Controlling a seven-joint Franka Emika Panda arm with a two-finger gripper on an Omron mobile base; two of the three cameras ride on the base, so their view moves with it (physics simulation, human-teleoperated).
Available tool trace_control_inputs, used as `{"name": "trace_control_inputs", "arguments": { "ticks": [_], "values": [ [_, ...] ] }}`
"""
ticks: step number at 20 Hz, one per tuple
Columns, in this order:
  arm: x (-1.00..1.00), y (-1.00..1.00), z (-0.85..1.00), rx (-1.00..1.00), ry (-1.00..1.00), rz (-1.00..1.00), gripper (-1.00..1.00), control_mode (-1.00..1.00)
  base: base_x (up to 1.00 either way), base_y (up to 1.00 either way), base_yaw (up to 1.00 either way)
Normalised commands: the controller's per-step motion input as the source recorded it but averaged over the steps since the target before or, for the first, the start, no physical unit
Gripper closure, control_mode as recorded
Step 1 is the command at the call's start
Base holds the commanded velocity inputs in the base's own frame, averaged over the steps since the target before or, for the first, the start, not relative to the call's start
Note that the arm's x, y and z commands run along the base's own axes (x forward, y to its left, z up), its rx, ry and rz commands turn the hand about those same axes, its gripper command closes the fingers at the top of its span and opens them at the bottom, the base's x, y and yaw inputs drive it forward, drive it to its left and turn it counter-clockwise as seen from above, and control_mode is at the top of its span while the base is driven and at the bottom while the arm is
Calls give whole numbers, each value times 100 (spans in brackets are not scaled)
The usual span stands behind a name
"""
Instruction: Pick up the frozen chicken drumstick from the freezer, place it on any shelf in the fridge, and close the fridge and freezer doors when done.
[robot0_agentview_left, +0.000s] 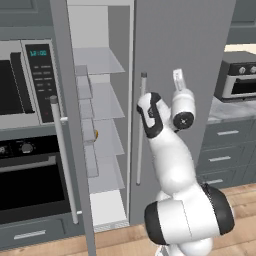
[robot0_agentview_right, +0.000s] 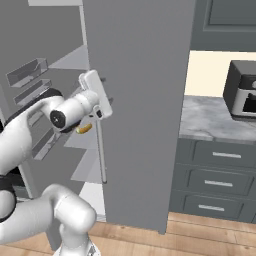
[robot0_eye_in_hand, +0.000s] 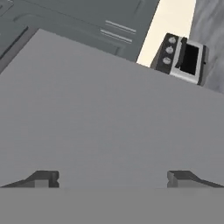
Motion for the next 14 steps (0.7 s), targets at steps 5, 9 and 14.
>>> {"name": "trace_control_inputs", "arguments": {
  "ticks": [5,9,14],
  "values": [
    [-49,40,100,-26,10,-1,-100,-100,0,0,0],
    [-72,58,100,-36,15,0,-100,-100,0,0,0],
    [-83,97,65,-41,30,0,-100,-100,0,0,0]
  ]
}}
